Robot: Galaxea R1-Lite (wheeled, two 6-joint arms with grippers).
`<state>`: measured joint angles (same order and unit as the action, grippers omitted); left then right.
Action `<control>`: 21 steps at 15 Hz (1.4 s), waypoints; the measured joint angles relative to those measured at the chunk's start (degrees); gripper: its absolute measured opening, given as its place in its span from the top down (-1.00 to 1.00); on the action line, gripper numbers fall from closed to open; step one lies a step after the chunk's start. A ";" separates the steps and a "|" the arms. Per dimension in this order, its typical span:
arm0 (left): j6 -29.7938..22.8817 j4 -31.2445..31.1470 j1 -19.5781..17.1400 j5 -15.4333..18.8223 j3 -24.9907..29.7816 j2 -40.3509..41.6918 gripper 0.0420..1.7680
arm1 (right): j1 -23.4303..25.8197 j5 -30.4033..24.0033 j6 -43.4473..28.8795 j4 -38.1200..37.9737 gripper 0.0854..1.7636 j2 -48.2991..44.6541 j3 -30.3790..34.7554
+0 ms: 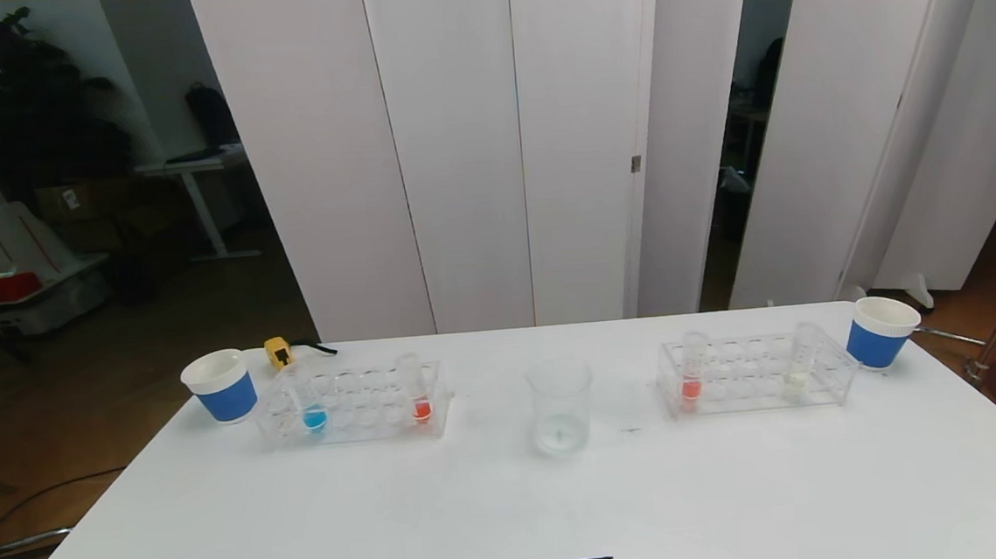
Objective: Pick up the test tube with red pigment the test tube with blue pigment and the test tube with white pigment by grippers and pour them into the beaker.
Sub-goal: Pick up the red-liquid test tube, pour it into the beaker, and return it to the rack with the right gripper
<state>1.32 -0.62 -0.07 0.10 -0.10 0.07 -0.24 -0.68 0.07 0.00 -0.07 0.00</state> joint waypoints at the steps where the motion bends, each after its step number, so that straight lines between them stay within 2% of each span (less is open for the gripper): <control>1: 0.00 0.00 0.00 0.00 0.00 0.00 -0.98 | 0.00 0.00 0.00 0.00 -0.96 0.00 -0.02; 21: 0.00 0.00 0.00 0.00 0.00 0.00 -0.98 | 0.00 0.00 0.00 0.00 -0.96 0.00 0.00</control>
<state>1.32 -0.62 -0.07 0.10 -0.10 0.07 -0.24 -0.68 0.07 0.00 -0.07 0.00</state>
